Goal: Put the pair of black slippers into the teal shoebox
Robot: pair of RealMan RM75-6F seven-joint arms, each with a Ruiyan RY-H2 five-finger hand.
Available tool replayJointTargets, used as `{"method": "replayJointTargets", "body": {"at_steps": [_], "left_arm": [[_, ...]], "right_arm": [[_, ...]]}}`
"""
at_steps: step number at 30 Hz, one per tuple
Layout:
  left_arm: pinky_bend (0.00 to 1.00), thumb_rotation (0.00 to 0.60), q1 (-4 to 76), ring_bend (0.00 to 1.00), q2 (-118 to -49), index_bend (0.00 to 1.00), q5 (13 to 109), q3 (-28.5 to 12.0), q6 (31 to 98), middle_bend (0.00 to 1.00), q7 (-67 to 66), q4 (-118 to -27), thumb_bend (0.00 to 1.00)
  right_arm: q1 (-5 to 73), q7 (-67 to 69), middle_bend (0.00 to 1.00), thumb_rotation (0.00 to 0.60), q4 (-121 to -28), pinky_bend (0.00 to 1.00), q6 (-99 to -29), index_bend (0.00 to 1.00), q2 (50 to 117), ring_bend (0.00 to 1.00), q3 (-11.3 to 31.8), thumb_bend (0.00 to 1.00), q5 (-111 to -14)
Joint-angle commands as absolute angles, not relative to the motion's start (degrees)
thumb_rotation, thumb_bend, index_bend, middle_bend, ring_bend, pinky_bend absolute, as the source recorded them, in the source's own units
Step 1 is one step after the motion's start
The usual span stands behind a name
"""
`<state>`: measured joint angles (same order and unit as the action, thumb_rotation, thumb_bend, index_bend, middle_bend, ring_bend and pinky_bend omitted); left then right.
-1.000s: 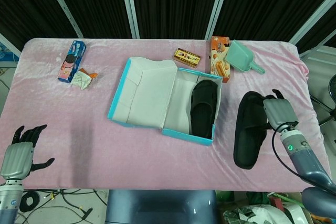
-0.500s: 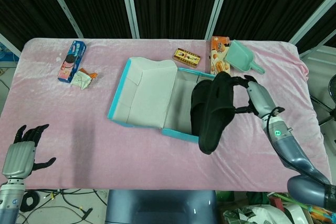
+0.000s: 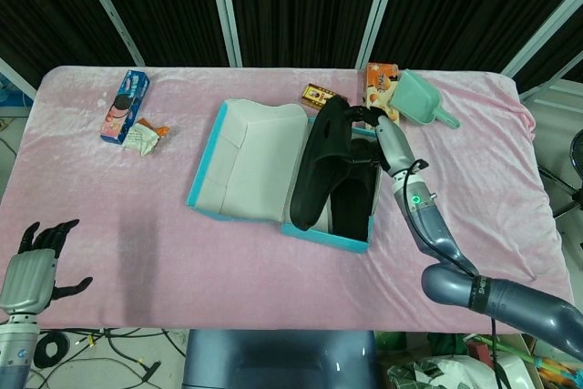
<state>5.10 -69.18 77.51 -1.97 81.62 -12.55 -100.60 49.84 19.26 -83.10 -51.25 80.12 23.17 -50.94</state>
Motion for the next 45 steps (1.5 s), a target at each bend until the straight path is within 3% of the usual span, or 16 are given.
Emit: {"method": "replayJointTargets", "body": {"at_steps": [1,13,29,45], "left_arm": [[0.0,0.6,5.0,0.16,-69.1,0.14,77.3,-1.9,81.6,0.18,-12.5,-100.6,0.0],[0.0,0.6,4.6,0.16,-69.0,0.14,76.8,-1.8,81.8,0.18,-13.0,-101.1,0.0],[0.0,0.6,4.2,0.16,-69.2,0.14,77.2,-1.6,82.2,0.18,-12.3,-100.8,0.0],[0.0,0.6,4.3,0.16,-69.2,0.14,77.0,-1.8,82.0,0.18,-12.4,-100.8,0.0]], "right_arm": [[52.2,18.8,0.54,0.6,-75.8,0.06,-52.7,0.55,85.9,0.25,24.0,0.15,-52.7],[52.5,23.2,0.54,0.6,-61.9,0.06,-58.7,0.55,96.0,0.24,21.6,0.15,-63.6],[50.3,29.8,0.54,0.6,-55.1,0.06,-62.5,0.55,100.3,0.24,18.1,0.15,-72.6],[49.7,29.3,0.54,0.6,-55.4,0.06,-56.0,0.55,100.2,0.23,17.3,0.15,-72.1]]}}
